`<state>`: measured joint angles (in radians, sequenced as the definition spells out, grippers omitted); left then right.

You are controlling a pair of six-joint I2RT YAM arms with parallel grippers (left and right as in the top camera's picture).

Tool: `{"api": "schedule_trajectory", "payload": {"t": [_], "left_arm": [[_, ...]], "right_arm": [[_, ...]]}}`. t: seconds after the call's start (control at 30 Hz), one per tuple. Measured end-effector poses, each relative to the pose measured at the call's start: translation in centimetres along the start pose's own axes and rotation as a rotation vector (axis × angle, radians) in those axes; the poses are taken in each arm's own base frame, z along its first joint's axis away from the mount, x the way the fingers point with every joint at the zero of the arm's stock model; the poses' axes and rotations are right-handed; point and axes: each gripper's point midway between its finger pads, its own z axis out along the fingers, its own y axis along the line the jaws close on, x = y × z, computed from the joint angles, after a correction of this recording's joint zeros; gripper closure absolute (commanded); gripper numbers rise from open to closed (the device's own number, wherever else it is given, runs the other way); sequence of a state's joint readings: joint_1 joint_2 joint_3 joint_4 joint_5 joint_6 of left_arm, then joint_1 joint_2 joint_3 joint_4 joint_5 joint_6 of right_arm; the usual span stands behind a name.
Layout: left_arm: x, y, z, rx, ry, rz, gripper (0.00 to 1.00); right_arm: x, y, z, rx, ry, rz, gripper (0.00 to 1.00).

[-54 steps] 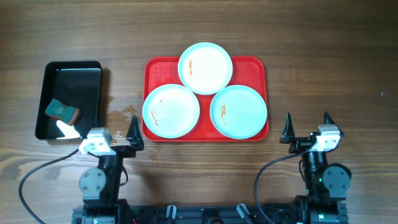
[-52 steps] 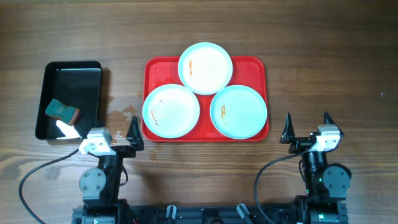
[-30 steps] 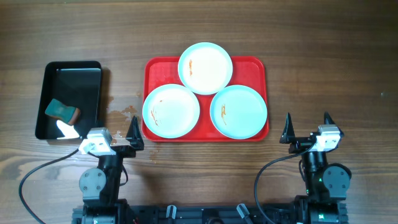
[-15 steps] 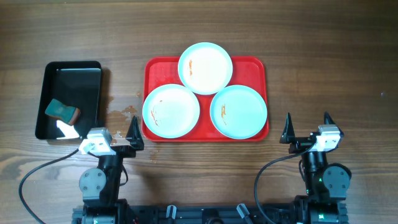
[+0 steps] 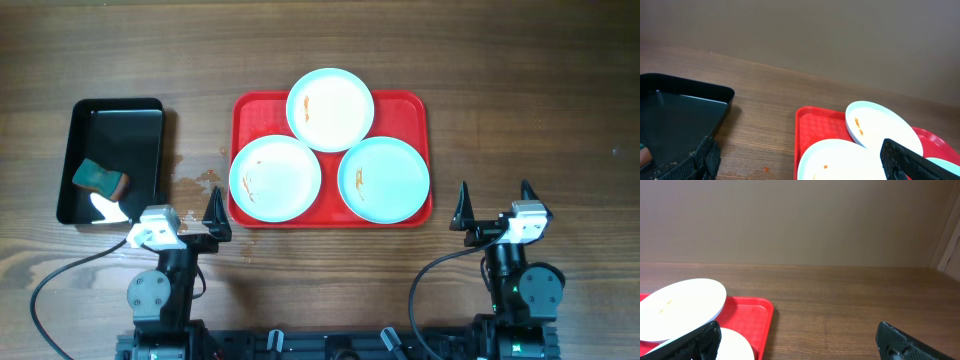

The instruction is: Clean dirty plates on tray and stack at the side

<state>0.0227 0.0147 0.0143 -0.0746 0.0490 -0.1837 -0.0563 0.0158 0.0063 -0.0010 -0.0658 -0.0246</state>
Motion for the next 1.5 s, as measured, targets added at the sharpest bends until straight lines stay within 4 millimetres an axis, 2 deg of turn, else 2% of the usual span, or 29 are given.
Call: {"api": "schedule_trajectory", "payload": {"t": [1.17,1.23,1.4,1.5], "left_arm": [[0.0,-0.1,0.0,0.004,0.001,-0.007,0.0],[0.0,-0.8,0.0,0.047,0.005,-0.066,0.0],[-0.3,-6.1,-1.0,0.341,0.066,-0.325,0.0],[-0.3,-8.0,-1.8,0.446,0.122,-0.434,0.0]], "right_arm": [[0.0,0.0,0.0,0.0,0.0,0.0,0.0],[0.0,0.0,0.0,0.0,0.0,0.0,0.0],[0.0,0.0,0.0,0.0,0.0,0.0,0.0],[0.0,0.0,0.0,0.0,0.0,0.0,0.0]]}}
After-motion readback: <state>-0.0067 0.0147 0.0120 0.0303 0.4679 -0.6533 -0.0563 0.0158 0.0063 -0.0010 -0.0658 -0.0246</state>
